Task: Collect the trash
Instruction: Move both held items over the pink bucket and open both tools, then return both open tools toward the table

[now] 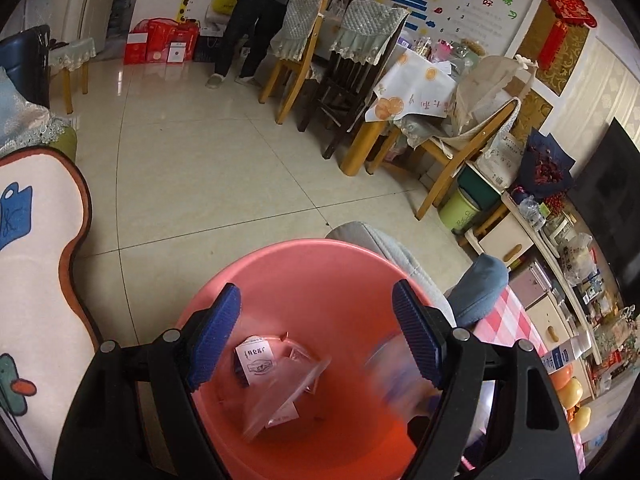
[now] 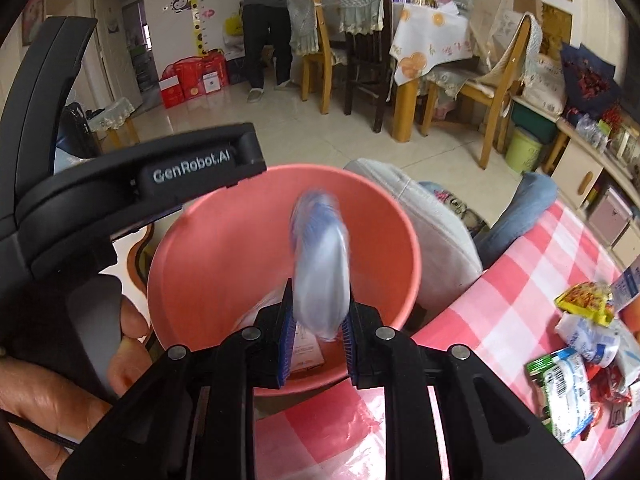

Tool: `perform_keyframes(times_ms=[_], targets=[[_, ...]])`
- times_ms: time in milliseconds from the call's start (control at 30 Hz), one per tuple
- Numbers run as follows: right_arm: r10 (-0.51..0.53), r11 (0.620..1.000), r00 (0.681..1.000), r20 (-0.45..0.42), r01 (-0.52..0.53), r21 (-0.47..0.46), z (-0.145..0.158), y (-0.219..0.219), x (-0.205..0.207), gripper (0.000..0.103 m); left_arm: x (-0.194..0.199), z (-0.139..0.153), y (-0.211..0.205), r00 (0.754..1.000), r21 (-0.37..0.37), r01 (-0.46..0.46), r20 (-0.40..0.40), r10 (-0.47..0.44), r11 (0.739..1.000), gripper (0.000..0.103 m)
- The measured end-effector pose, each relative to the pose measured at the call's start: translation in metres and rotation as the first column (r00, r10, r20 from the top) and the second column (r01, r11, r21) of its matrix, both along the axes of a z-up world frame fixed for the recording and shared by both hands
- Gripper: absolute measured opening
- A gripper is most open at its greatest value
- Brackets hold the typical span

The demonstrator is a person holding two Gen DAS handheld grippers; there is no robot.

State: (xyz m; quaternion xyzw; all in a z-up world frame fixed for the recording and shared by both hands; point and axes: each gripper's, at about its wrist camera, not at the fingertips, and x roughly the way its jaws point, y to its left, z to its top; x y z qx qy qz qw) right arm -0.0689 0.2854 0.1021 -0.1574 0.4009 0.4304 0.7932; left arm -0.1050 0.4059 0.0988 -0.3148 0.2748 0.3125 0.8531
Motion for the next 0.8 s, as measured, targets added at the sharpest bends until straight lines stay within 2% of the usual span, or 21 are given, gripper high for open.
perform_keyframes(times_ms=[33, 100, 333, 500, 800], targets=[[0.002, 1.0, 1.0, -0.006, -0.002, 0.006, 0.0, -0.001, 0.0, 0.033, 0.0, 0.0, -0.001, 1.0, 0.003, 0.001, -0.001, -0.001, 1.0, 0.08], [-0.004, 1.0, 1.0, 0.004, 0.004, 0.014, -0.001, -0.004, 0.002, 0.051, 0.001, 0.0, -0.002, 1.0, 0.011, 0.004, -0.003, -0.004, 1.0, 0.081], [-0.08, 0.996, 0.996, 0.044, 0.078, 0.042, 0.001, -0.03, 0.001, 0.079, 0.008, 0.0, -0.009, 1.0, 0.024, 0.023, -0.008, -0.023, 0.999, 0.082], [-0.158, 0.986, 0.986, 0.048, 0.155, 0.055, 0.0, -0.058, 0.007, 0.086, 0.014, 0.0, -0.017, 0.998, 0.038, 0.057, -0.014, -0.056, 0.998, 0.083], [-0.234, 0.971, 0.972, 0.031, 0.233, 0.05, -0.006, -0.105, 0.01, 0.089, 0.025, 0.001, -0.037, 0.989, 0.078, 0.147, -0.019, -0.146, 0.986, 0.087]])
